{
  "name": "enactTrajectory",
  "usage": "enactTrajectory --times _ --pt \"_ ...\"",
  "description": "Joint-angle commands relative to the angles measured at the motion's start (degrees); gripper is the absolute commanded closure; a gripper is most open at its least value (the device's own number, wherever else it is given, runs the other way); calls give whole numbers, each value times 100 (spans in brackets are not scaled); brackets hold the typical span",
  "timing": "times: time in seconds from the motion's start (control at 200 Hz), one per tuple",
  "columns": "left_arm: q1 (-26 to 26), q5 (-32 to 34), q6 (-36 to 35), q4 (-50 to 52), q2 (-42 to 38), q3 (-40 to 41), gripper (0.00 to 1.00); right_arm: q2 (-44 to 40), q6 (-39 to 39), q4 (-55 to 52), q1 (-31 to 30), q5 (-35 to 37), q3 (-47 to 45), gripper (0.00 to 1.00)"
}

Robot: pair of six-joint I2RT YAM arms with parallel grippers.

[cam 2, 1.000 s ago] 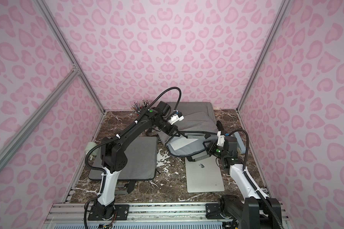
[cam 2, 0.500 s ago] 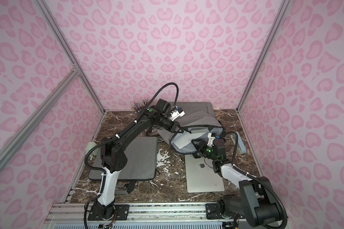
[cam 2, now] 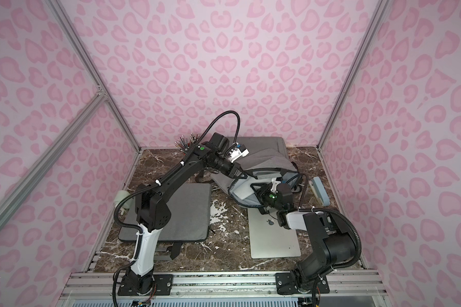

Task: Open the zippered laptop bag and take out the laptop
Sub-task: Take out the laptop from the zippered laptop bag.

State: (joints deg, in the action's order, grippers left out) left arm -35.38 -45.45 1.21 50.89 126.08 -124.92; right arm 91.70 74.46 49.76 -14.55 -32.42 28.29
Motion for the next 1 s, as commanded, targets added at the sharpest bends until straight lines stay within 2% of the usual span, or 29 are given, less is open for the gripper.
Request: enactTrajectory --times 0.0,0.261,0.321,0.451,0.616,0.997 --pt "-53 -565 -151 -284 22 -62 98 212 327 640 -98 -18 75 58" --pt "-92 -673 -246 -267 49 -59 98 920 1061 1572 -171 61 56 60" --pt "-89 -624 -299 -212 50 -50 98 1056 1215 1852 -164 30 62 66" --pt "-92 -379 -584 33 61 -47 98 1118 1276 2055 -169 12 42 85" --pt "-84 -17 -912 229 92 -27 98 900 1287 2277 -174 40 -191 100" --pt "-99 739 -1800 566 37 -69 98 -352 925 1813 -245 213 -635 100"
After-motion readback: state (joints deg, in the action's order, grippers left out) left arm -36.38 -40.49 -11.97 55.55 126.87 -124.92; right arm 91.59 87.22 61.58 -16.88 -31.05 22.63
